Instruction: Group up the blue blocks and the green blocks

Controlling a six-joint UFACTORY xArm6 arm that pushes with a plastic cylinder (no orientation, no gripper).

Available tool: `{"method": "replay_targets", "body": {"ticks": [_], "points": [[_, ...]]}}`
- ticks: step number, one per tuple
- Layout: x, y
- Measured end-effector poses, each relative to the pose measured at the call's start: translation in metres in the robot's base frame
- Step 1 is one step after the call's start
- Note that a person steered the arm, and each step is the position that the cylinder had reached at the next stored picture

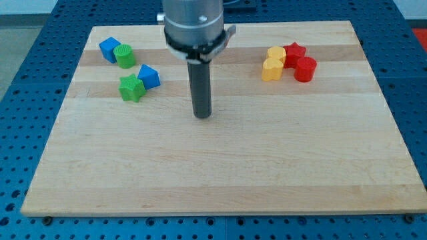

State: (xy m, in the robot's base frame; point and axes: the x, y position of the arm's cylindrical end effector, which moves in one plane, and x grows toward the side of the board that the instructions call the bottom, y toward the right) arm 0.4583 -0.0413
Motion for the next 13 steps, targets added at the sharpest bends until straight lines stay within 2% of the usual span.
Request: {"method": "replay_targets", "body": {"ticks": [4, 7, 9, 10, 11, 12, 13], "points": [[-0.091, -0.076], [-0.104, -0.093], [-0.064, -0.100], [-0.062, -0.105], [-0.074, -0.108], [-0.110, -0.108], [-0.116, -0.111]]}}
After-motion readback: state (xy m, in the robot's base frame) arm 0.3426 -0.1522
